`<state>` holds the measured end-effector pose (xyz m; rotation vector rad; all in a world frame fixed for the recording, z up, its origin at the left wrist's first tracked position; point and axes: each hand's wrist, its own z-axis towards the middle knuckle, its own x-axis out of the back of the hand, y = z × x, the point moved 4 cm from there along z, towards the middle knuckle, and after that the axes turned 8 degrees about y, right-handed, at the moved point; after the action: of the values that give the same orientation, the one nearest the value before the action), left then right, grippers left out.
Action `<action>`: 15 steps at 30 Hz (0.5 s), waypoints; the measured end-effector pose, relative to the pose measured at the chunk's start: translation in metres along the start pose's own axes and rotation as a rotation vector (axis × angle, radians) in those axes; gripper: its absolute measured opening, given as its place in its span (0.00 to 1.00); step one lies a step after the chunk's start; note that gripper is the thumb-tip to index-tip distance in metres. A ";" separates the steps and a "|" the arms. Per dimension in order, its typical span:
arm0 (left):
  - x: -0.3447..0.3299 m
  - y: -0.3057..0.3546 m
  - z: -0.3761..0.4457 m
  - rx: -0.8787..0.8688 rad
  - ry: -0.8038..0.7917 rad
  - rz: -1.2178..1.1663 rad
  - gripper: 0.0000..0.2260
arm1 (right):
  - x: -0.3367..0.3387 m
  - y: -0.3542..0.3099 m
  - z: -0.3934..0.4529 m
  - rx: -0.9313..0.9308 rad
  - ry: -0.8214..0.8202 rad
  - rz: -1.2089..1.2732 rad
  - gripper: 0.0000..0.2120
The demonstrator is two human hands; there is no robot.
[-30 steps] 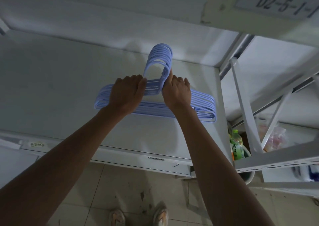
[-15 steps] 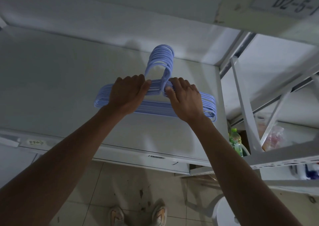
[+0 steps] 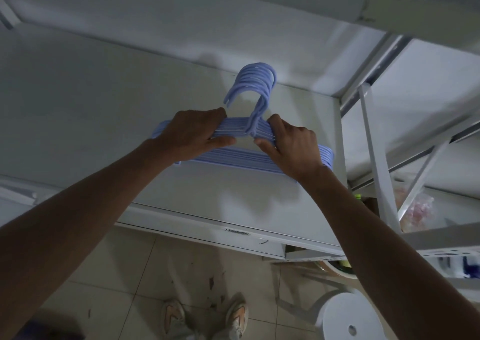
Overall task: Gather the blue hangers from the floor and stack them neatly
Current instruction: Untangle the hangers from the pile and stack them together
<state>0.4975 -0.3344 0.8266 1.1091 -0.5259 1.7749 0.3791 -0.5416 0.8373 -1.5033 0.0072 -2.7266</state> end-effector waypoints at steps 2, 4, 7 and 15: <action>0.000 0.002 0.000 -0.023 0.012 0.012 0.27 | -0.001 0.000 -0.001 0.003 0.015 -0.012 0.31; 0.001 0.003 0.001 -0.024 0.021 0.033 0.28 | -0.002 0.000 -0.002 0.011 0.029 -0.014 0.31; 0.000 0.006 0.004 -0.007 0.048 0.090 0.31 | -0.001 0.002 -0.001 0.004 0.060 -0.007 0.30; -0.003 0.013 0.004 0.100 0.101 0.172 0.35 | -0.007 0.002 -0.005 -0.020 0.089 0.041 0.27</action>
<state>0.4886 -0.3446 0.8276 1.0613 -0.4877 2.0151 0.3785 -0.5438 0.8292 -1.3694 0.0659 -2.7663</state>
